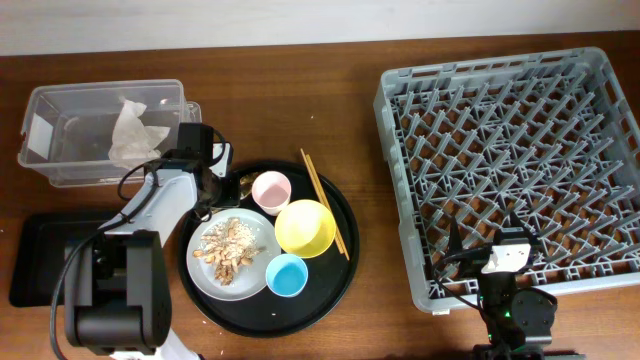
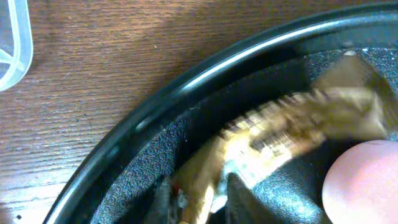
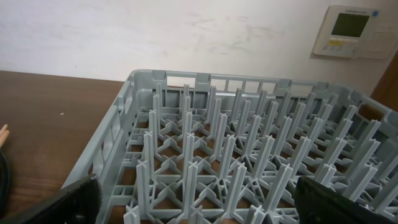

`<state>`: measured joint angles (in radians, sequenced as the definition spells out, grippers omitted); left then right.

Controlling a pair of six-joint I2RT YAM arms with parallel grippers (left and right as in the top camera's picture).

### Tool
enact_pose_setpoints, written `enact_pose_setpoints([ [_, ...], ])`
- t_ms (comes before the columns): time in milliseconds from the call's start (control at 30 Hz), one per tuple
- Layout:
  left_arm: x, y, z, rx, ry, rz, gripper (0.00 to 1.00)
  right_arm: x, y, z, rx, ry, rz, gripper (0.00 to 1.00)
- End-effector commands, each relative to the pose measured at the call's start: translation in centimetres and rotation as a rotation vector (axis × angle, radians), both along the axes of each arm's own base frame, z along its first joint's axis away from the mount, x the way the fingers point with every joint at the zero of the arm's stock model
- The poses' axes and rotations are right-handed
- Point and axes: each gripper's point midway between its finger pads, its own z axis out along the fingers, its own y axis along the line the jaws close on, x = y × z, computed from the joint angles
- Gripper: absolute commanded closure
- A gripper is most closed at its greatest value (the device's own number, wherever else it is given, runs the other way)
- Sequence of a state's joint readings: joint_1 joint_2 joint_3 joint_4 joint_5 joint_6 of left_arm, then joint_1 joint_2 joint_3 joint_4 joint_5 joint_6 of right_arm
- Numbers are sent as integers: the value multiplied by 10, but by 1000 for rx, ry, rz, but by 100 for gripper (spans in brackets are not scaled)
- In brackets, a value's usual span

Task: Sort waste into correct bins and load items into the dishwasher rack
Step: 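Lift the wrapper and drop it into the clear bin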

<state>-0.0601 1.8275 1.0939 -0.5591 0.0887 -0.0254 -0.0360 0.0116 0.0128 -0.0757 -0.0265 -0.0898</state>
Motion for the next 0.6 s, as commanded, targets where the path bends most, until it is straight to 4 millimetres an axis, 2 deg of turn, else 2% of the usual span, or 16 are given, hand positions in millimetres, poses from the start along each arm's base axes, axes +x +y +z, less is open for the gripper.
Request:
enact_pose_setpoints([
  [0, -2, -2, -5, -10, 21, 18, 84, 0, -2, -2, -8, 2, -9, 1],
  [200, 15, -7, 36, -42, -50, 29, 96, 0, -2, -2, -8, 2, -9, 1],
  [233, 19, -7, 49, -44, -74, 28, 99, 0, -2, -3, -8, 3, -9, 1],
  [433, 31, -8, 110, -77, -210, 82, 99, 0, -2, -3, -7, 3, -9, 1],
  [567, 47, 1, 167, -66, -412, 128, 99, 0, -2, -2, -8, 2, -9, 1],
])
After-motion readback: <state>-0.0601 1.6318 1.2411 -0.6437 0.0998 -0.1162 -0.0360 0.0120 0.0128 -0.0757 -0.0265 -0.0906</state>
